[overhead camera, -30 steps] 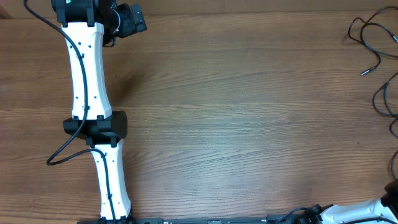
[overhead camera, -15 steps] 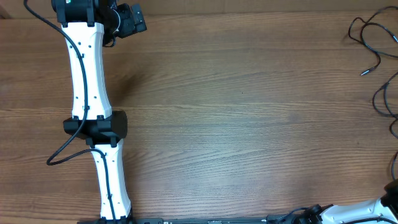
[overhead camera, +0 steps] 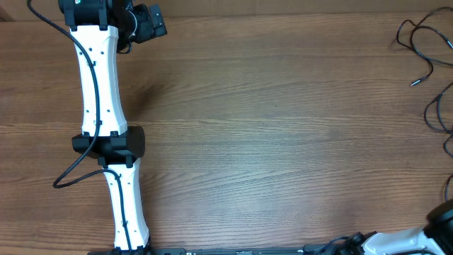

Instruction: Untangle cables

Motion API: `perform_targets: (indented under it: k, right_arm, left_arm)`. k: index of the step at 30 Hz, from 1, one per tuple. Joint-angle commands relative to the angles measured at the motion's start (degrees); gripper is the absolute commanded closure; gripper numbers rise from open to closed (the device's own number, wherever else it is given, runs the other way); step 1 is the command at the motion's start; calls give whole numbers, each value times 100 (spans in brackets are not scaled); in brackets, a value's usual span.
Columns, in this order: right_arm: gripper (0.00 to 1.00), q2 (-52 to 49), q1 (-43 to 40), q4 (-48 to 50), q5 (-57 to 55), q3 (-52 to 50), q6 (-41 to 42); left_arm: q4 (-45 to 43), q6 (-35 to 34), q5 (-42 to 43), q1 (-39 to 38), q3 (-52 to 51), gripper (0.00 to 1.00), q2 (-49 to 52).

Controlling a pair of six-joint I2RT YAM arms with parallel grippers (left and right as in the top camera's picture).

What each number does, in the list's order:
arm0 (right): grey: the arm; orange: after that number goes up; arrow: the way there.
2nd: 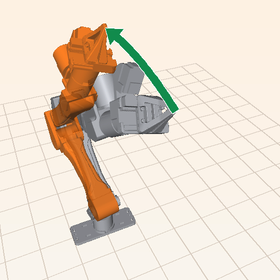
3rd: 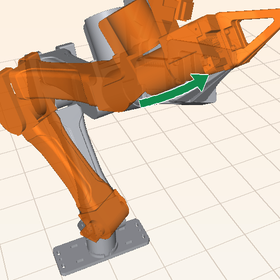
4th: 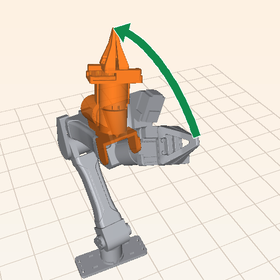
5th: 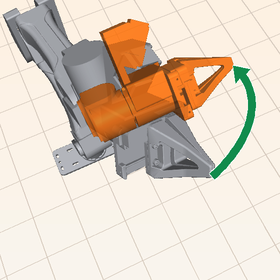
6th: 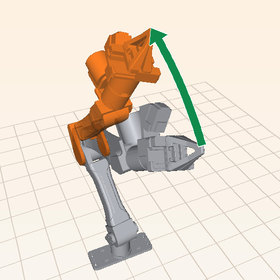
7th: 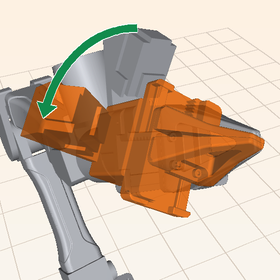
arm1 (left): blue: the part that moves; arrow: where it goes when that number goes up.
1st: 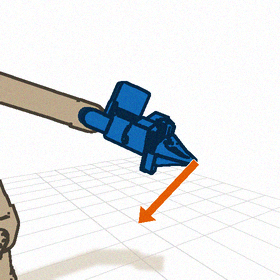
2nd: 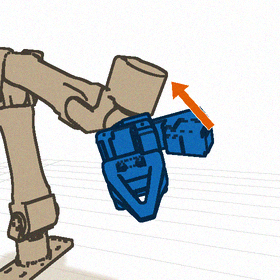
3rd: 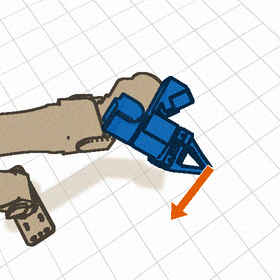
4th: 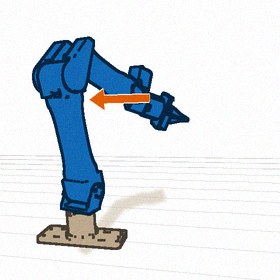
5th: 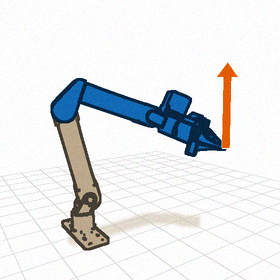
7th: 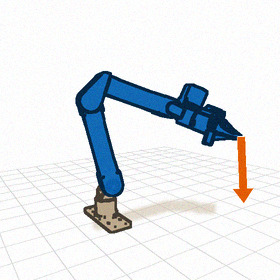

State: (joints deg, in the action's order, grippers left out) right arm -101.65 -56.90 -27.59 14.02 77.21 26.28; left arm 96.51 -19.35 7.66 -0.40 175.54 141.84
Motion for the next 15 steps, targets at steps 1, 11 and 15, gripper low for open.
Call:
perform_targets:
  k: [1, 11, 15]
  right_arm:
    - [0, 437, 374, 28, -188, 208, -127]
    - [0, -39, 1228, -17, -942, 181, -260]
    - [0, -229, 1375, -164, -1665, 179, 216]
  left_arm:
    - [15, -35, -61, -37, 122, 0, -201]
    - [15, -35, -61, -37, 122, 0, -201]
    - [15, -35, -61, -37, 122, 0, -201]
